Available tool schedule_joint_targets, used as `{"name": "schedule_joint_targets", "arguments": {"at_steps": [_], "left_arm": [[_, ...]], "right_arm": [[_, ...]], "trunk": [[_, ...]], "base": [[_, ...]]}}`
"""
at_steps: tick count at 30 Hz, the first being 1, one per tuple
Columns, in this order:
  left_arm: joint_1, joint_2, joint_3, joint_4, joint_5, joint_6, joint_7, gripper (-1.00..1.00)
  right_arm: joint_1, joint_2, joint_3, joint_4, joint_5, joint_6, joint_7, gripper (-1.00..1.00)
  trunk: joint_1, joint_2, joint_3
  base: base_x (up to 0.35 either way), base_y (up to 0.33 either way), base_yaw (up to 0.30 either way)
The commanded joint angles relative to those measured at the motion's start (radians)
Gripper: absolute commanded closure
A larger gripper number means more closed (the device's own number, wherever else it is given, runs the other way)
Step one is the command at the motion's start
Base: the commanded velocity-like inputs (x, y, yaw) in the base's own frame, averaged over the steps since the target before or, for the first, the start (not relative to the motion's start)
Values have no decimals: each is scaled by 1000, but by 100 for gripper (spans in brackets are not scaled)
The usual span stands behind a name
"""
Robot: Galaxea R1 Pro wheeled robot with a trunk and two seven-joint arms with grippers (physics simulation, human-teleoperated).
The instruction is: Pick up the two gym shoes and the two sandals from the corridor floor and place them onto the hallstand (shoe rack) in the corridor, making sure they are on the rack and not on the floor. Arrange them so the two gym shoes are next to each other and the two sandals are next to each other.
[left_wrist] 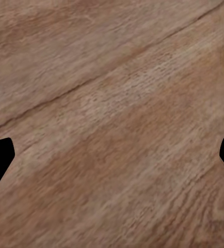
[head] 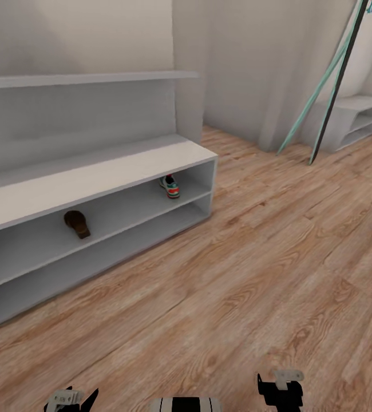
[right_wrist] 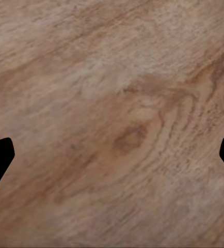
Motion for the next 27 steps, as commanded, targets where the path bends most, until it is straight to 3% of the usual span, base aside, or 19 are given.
{"name": "schedule_joint_targets", "arguments": {"at_steps": [1,27], "left_arm": [[-1,-1,8,0,-10,-5,-5,-100],[-1,-2,7,10,-10,-5,-8,-100]], "right_arm": [[-1,0,-8,1,11,-3,-3,-100],[7,0,-8,1,11,-15,-5,-100]], "trunk": [[0,0,-1],[0,0,-1]], "base": [[0,0,-300],[0,0,-300]]}}
